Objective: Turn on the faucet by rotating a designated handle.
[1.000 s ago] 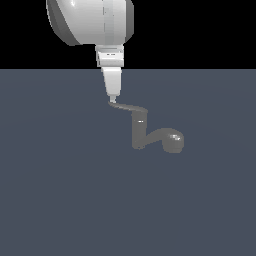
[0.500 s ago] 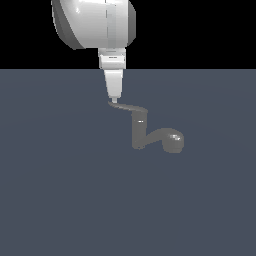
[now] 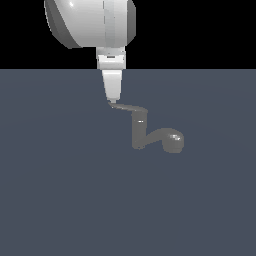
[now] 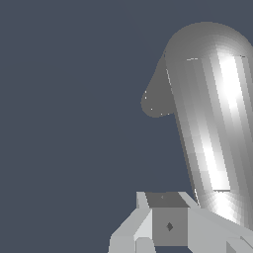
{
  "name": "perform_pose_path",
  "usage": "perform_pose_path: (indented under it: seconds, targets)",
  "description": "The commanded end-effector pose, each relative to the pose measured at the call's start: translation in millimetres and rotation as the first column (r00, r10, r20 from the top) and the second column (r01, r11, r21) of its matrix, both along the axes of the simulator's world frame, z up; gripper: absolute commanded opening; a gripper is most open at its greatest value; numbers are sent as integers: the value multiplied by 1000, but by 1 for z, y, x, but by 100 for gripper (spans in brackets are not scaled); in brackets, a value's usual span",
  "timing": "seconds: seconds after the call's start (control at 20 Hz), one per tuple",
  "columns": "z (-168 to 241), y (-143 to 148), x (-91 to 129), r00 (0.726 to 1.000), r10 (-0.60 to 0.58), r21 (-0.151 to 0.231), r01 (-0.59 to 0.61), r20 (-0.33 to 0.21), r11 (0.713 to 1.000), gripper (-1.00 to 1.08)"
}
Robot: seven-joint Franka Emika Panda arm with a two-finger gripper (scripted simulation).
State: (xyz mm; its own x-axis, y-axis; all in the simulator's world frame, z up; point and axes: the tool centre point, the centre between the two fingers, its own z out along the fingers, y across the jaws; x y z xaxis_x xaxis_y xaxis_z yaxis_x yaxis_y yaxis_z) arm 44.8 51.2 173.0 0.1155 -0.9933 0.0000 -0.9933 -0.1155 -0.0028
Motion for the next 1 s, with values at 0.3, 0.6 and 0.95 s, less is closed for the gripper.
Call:
perform_pose_path:
  seconds: [0.3, 0.6, 0.95]
  targets:
    - [0, 1, -27, 1000, -1, -1, 0, -3, 1000, -100]
    - [0, 2, -46, 1000, -1, 0, 1, -3, 1000, -100]
    - [2, -3, -56, 1000, 1, 0, -1, 3, 1000, -100]
